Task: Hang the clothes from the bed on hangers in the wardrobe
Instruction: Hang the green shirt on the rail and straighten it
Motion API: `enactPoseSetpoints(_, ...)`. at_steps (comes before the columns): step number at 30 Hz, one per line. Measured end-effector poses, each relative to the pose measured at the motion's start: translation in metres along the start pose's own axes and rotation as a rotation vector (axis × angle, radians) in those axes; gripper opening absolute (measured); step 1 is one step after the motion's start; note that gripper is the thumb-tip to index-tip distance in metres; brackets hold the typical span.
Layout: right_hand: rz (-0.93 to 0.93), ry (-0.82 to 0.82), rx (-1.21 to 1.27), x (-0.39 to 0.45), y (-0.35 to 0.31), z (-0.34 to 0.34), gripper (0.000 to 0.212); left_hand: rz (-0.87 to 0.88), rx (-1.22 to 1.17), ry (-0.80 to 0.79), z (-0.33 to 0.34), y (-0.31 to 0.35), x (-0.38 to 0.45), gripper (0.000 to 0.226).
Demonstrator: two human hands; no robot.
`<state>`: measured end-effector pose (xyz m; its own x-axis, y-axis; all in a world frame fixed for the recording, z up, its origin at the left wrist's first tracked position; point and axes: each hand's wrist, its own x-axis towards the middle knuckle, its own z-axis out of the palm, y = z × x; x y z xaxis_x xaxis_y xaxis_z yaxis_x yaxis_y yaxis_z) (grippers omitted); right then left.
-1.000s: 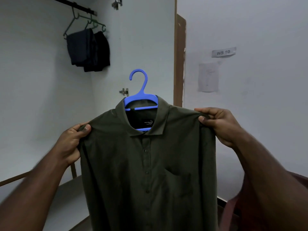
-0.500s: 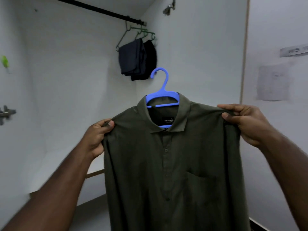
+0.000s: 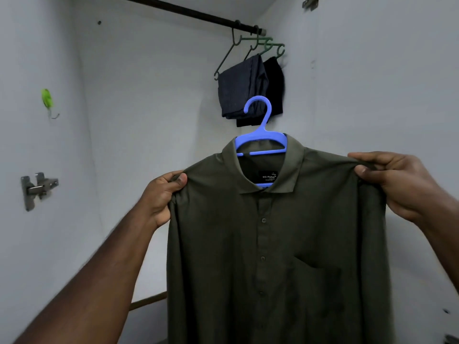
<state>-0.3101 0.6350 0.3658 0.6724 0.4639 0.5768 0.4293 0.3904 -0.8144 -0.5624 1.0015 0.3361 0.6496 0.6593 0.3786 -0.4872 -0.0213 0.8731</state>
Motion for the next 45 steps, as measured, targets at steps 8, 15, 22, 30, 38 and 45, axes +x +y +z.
enactPoseSetpoints(8, -0.029, -0.001, 0.034, 0.099, 0.051, 0.039, 0.028, 0.062, 0.056, 0.048, -0.028, -0.006, 0.084, 0.022)
enactPoseSetpoints(15, -0.083, -0.062, 0.070, 0.185, 0.065, 0.074, 0.028, 0.132, 0.078, 0.093, -0.040, 0.014, 0.150, 0.020)
enactPoseSetpoints(22, -0.114, -0.059, 0.091, 0.250, 0.072, 0.101, 0.028, 0.153, 0.063, 0.089, -0.056, 0.025, 0.218, 0.019)
enactPoseSetpoints(30, -0.148, -0.008, 0.060, 0.305, 0.078, 0.143, 0.027, 0.132, 0.057, 0.019, -0.088, 0.038, 0.312, 0.030)
enactPoseSetpoints(38, -0.223, 0.120, 0.051, 0.358, 0.066, 0.191, 0.026, 0.173, 0.095, -0.089, -0.106, 0.073, 0.412, 0.040)
enactPoseSetpoints(45, -0.264, 0.135, 0.038, 0.398, 0.055, 0.221, 0.027, 0.302, 0.038, -0.120, -0.107, 0.096, 0.474, 0.032)
